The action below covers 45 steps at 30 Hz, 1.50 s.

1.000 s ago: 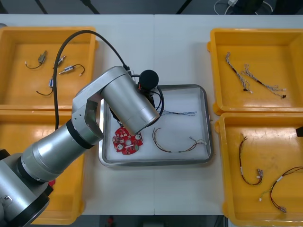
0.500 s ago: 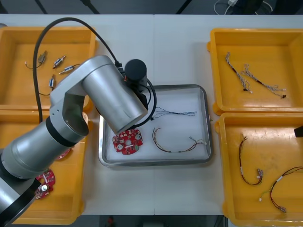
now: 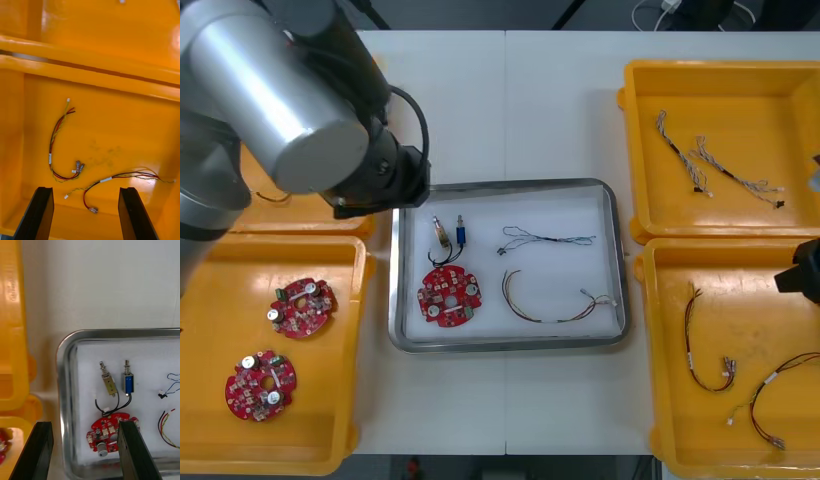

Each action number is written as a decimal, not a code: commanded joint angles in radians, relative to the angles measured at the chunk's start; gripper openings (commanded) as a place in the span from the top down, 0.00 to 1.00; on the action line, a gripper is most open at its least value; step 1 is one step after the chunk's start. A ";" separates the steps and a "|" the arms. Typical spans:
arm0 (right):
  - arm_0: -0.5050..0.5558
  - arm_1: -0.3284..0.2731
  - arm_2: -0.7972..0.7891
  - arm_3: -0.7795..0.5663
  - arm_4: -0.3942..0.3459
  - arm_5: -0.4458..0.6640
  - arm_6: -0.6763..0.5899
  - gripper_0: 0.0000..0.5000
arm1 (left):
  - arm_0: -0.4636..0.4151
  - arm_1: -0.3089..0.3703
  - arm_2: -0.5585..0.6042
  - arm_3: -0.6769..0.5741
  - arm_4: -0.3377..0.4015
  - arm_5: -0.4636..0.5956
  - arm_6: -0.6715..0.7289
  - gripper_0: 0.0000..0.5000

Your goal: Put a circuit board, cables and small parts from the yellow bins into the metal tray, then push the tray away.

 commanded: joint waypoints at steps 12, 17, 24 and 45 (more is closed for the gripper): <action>-0.286 0.007 0.410 -0.039 0.002 0.003 0.087 0.00 | 0.118 0.299 0.405 -0.125 0.269 0.098 -0.323 0.00; -0.363 0.013 0.568 -0.031 0.040 -0.052 0.109 0.00 | 0.301 0.353 0.536 -0.181 0.280 0.012 -0.418 0.00; -0.484 0.078 0.736 0.030 0.060 -0.082 0.147 0.00 | 0.545 0.368 0.666 -0.220 0.285 -0.130 -0.515 0.00; -0.734 0.266 1.232 0.243 0.226 -0.329 0.326 0.00 | 0.769 0.368 0.815 -0.324 0.293 -0.100 -0.539 0.00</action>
